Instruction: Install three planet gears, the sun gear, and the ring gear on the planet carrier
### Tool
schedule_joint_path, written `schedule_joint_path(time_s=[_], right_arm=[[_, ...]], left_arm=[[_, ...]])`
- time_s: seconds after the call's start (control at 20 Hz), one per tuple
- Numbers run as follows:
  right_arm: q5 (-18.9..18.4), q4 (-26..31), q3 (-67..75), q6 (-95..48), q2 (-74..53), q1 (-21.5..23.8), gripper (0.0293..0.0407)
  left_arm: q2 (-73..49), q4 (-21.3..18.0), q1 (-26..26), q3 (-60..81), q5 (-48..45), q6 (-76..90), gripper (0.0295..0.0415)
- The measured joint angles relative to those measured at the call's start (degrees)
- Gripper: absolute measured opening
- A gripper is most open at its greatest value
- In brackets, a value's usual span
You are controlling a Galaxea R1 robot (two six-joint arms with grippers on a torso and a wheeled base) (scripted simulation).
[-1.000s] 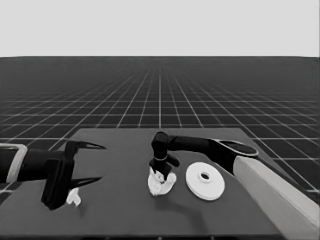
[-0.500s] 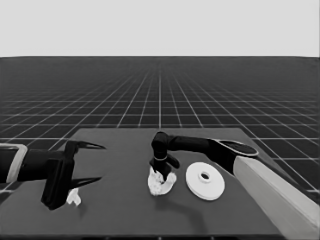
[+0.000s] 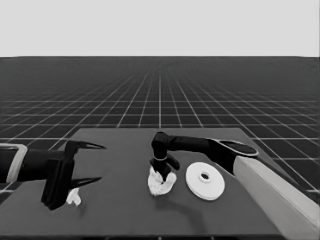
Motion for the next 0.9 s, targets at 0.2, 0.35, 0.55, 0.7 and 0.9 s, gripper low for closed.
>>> schedule_joint_path(time_s=[0.2,0.35,0.55,0.7,0.9], right_arm=[[0.00,0.00,0.00,2.40,0.00,0.00,0.0309],[0.00,0.00,0.00,4.20,0.00,0.00,0.0309],[0.00,0.00,0.00,6.60,0.00,0.00,0.0309],[0.00,0.00,0.00,8.40,0.00,0.00,0.0309],[0.00,-0.01,0.00,10.17,0.00,0.00,0.0369]], left_arm=[[0.00,0.00,0.00,0.00,0.00,0.00,0.0385],[0.00,0.00,0.00,0.00,0.00,0.00,0.0385],[0.00,0.00,0.00,0.00,0.00,0.00,0.0385],[0.00,0.00,0.00,0.00,0.00,0.00,0.0385],[0.00,0.00,0.00,0.00,0.00,0.00,0.0385]])
